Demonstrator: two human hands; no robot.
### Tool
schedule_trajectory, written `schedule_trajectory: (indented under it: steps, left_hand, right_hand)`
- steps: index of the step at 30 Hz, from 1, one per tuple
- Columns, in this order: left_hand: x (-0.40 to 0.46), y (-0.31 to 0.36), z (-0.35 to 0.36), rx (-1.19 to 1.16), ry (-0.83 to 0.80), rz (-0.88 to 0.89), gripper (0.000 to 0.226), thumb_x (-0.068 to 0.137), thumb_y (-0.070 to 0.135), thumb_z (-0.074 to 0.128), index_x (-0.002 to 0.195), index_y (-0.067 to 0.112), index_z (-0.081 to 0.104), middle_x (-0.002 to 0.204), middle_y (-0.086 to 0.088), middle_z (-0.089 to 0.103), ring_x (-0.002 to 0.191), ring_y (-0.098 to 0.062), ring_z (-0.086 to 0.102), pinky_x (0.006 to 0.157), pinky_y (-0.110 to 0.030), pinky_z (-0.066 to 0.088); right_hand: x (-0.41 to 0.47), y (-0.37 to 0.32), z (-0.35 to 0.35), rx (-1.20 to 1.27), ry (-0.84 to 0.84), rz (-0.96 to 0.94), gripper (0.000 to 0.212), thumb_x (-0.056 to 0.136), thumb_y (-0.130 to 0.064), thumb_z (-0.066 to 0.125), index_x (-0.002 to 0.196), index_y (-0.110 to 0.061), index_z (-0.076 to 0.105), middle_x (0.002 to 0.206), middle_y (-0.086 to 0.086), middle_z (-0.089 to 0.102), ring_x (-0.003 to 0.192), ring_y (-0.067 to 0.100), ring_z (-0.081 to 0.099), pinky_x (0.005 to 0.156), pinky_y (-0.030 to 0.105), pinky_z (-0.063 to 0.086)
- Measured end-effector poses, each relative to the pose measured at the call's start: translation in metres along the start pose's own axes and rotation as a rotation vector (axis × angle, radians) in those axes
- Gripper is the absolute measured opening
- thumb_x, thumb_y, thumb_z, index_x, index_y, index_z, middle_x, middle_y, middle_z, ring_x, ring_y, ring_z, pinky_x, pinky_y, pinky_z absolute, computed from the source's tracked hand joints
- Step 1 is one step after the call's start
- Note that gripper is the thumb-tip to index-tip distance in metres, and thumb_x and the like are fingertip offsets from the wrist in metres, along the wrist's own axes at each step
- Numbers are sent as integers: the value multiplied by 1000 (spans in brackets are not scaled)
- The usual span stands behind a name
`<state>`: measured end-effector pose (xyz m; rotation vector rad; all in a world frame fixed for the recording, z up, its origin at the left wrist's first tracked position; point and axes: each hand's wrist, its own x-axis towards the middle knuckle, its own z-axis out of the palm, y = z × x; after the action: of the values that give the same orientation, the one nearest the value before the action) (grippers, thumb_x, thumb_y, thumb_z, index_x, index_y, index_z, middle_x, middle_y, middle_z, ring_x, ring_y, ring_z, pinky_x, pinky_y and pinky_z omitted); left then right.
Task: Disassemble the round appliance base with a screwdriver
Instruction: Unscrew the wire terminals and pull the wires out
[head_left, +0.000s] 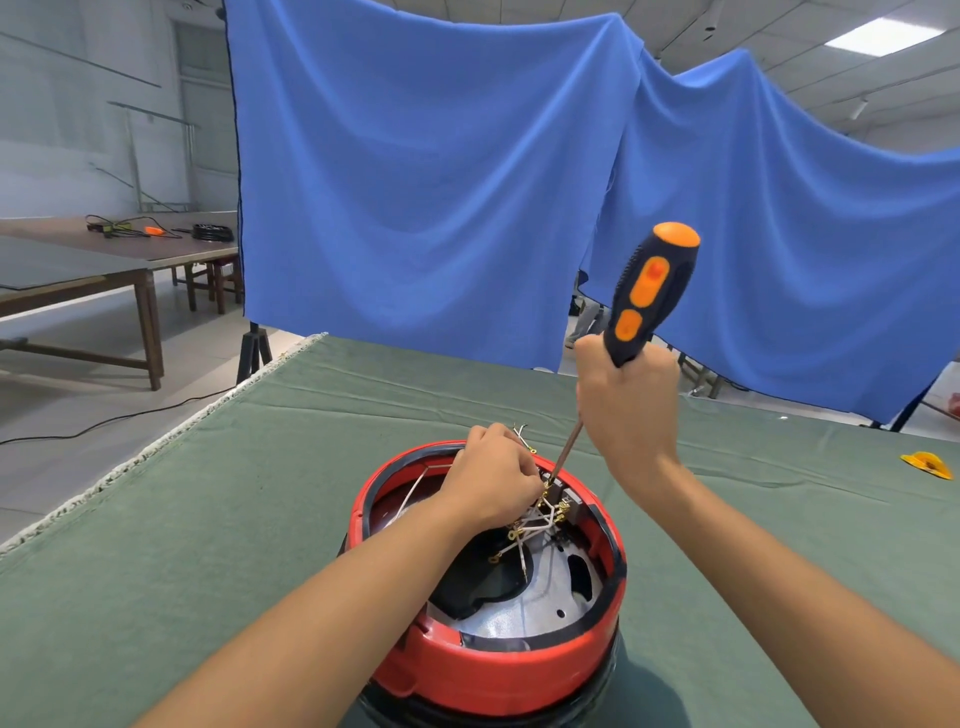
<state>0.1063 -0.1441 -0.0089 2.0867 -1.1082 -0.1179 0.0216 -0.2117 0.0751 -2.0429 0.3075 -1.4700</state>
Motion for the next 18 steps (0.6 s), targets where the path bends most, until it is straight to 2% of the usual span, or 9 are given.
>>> schedule_trajectory:
  steps: [2, 4, 7, 11, 14, 18]
  left_hand:
    - [0, -1, 0, 1, -1, 1, 13, 84, 17, 59, 81, 15, 72, 115, 3, 48, 118, -14, 33, 103, -35, 34]
    - [0, 0, 0, 1, -4, 3, 13, 84, 17, 58, 81, 15, 71, 116, 3, 49, 119, -14, 33, 102, -35, 35]
    - [1, 0, 0, 2, -8, 4, 14, 84, 16, 58, 81, 14, 71, 116, 3, 49, 119, -14, 32, 103, -36, 35]
    - [0, 0, 0, -11, -12, 5, 13, 84, 16, 59, 80, 14, 71, 116, 3, 48, 119, -14, 32, 102, -35, 35]
    - [1, 0, 0, -14, -13, 8, 13, 84, 15, 59, 79, 14, 70, 114, 3, 49, 118, -14, 32, 102, -34, 35]
    - [3, -1, 0, -13, -18, 13, 13, 84, 15, 59, 77, 15, 70, 110, 4, 47, 117, -13, 32, 99, -30, 34]
  right_hand:
    - [10, 5, -3, 41, 28, 113, 37, 71, -26, 46, 55, 5, 30, 48, 13, 33, 48, 31, 33, 46, 44, 38]
    - [18, 12, -6, 66, 43, 190, 38, 70, -27, 44, 56, 6, 33, 50, 15, 36, 49, 26, 34, 45, 40, 35]
    - [27, 23, -9, 78, 58, 281, 29, 71, -29, 44, 55, -8, 32, 49, 11, 35, 45, 19, 35, 40, 23, 27]
    - [37, 39, -10, 125, 125, 394, 30, 78, -23, 47, 53, -15, 31, 41, 1, 34, 34, 10, 32, 33, 14, 24]
    - [42, 54, -12, 169, 193, 490, 29, 78, -22, 48, 53, -16, 36, 33, -8, 35, 31, 10, 35, 33, 13, 24]
    - [42, 71, -17, 199, 264, 592, 21, 76, -26, 46, 58, -17, 40, 32, -9, 39, 37, 13, 39, 38, 19, 25]
